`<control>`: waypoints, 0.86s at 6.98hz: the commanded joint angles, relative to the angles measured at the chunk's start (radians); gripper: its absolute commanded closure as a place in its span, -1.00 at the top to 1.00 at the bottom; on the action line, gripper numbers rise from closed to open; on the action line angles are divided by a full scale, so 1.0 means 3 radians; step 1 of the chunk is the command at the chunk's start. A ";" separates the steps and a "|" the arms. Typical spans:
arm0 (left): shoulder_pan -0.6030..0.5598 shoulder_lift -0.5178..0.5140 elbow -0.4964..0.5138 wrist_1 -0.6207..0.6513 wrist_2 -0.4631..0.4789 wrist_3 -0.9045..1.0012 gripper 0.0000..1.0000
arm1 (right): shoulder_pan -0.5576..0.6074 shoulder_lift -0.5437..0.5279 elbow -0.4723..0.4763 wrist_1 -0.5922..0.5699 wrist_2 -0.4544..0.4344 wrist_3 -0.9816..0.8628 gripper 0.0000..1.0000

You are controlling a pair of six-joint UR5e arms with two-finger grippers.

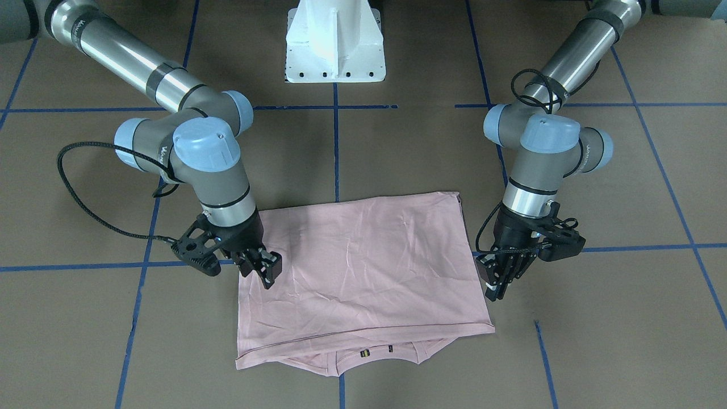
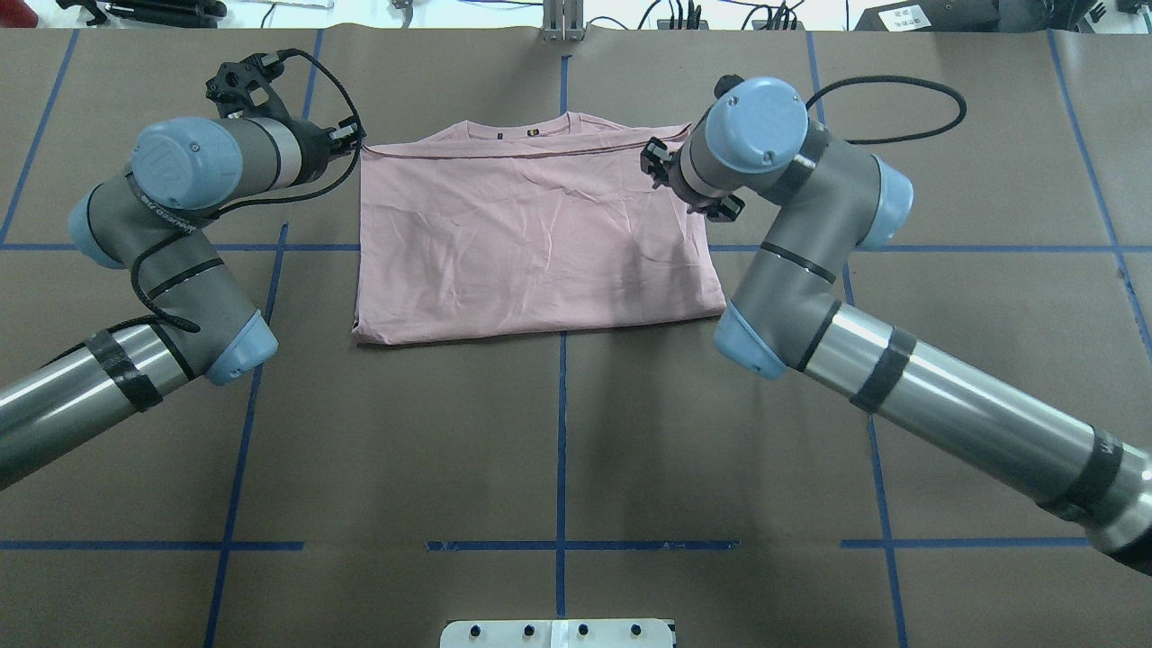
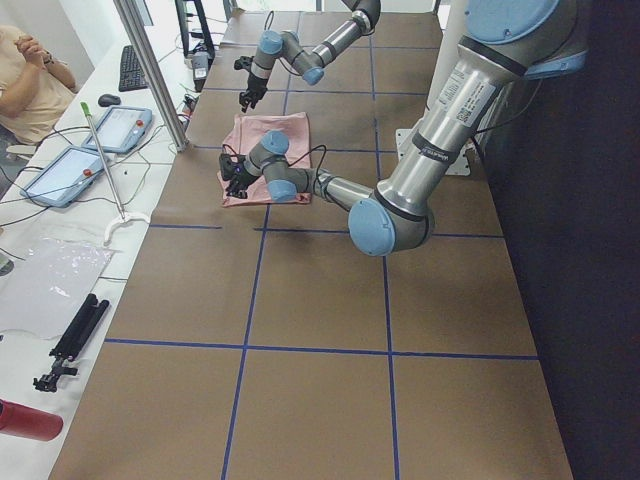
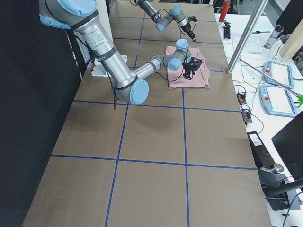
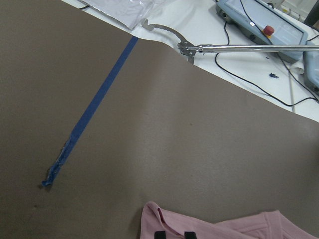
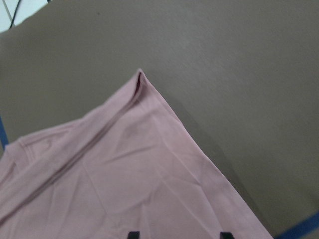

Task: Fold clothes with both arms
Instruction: 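Move the right gripper to the folded shirt's corner nearest the robot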

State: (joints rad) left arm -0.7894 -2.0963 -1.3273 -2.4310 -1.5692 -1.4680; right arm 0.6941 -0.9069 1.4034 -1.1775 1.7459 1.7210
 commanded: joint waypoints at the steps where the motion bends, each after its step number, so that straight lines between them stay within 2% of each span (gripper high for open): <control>1: 0.0013 0.0029 -0.0055 -0.0016 0.0000 -0.0005 -0.50 | -0.0267 -0.0498 0.0603 -0.0145 -0.0001 0.0306 0.28; 2: 0.0029 0.0008 -0.0060 -0.0022 0.0000 -0.0010 -0.50 | -0.0278 -0.0551 0.0640 -0.0145 -0.0001 0.0439 0.28; 3: 0.0044 -0.0007 -0.0075 -0.0012 0.0005 -0.0010 -0.50 | -0.0344 -0.0571 0.0620 -0.0145 -0.0036 0.0552 0.40; 6: 0.0044 -0.0007 -0.0101 -0.0006 0.0010 -0.0010 -0.50 | -0.0335 -0.0633 0.0645 -0.0150 -0.0067 0.0619 0.42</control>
State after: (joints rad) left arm -0.7765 -2.0981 -1.3566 -2.4331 -1.5664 -1.4711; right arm 0.5937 -1.0890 1.5944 -1.2215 1.7286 1.9021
